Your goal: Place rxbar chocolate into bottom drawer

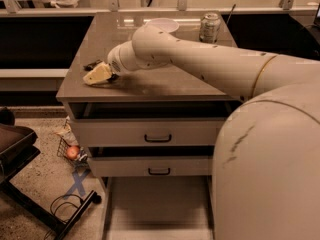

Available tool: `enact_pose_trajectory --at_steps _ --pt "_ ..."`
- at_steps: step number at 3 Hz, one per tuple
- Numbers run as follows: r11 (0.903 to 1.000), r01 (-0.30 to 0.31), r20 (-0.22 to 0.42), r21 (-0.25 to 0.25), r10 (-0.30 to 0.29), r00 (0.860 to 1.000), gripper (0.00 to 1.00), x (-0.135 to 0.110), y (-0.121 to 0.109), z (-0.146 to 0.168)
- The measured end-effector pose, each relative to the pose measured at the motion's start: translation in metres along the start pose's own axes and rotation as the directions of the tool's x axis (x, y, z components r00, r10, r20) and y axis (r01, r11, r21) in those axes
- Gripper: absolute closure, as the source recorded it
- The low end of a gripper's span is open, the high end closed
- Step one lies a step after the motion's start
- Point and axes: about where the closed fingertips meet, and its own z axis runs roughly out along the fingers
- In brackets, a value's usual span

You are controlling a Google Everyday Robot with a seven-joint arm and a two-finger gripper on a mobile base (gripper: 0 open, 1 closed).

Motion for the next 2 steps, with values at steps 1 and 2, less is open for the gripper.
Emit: enact_pose_trajectory --at_steps 1,2 --pt "0.9995 -0.03 -0.024 -0.002 0.03 0.999 0.41 0.0121 -0.0048 0.0026" --pt "0.9993 -0.036 -0.031 -0.002 0.036 0.999 0.65 0.0137 -0.0057 0.0009"
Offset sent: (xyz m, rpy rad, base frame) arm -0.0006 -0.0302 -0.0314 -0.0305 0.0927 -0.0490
